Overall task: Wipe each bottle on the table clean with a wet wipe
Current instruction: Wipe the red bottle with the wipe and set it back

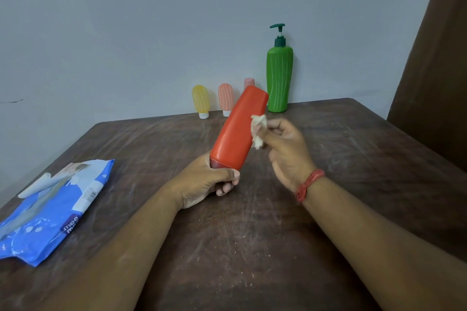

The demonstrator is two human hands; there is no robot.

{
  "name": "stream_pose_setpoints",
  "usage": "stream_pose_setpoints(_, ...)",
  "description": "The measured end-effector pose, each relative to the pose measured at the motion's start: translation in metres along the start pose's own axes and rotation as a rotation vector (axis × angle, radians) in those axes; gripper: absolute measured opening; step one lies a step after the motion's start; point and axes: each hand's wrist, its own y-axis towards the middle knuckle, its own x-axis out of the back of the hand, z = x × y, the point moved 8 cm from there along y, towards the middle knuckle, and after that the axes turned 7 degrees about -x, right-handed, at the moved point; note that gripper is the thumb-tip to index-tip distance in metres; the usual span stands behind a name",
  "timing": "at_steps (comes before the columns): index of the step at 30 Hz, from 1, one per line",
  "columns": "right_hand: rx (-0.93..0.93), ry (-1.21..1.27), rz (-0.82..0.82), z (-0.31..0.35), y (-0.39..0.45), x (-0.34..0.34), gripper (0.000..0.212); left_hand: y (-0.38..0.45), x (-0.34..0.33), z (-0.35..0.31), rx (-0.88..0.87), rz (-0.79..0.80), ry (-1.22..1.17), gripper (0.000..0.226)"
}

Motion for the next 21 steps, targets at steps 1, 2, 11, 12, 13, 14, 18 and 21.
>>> stream_pose_setpoints(1,-0.065,-0.035,0.068,-0.010,-0.004,-0.007,0.017,0.000,0.003,0.000,0.002,-0.018,-0.028,0.045)
stream_pose_setpoints(2,-0.106,-0.065,0.116,-0.016,-0.008,-0.012,0.019,-0.001,0.005,0.000,0.002,-0.031,-0.055,0.046)
stream_pose_setpoints(11,0.017,0.337,0.037,0.015,0.003,0.004,0.016,0.002,-0.005,0.000,0.007,0.075,0.119,0.031)
stream_pose_setpoints(12,-0.033,0.309,0.074,0.006,0.000,-0.002,0.017,0.001,-0.003,0.000,0.013,0.062,0.108,0.033)
stream_pose_setpoints(13,-0.074,0.284,0.103,-0.002,-0.002,-0.006,0.017,0.001,-0.001,-0.001,0.017,0.047,0.094,0.037)
stream_pose_setpoints(14,-0.096,0.269,0.124,-0.006,-0.003,-0.009,0.018,0.000,0.000,-0.001,0.017,0.035,0.087,0.041)
stream_pose_setpoints(18,-0.018,0.275,0.048,0.007,0.004,0.001,0.021,0.000,-0.006,-0.004,0.008,0.053,0.136,0.038)
stream_pose_setpoints(21,0.141,0.221,-0.122,0.025,0.008,0.025,0.024,0.001,-0.011,-0.005,0.018,0.081,0.208,0.029)
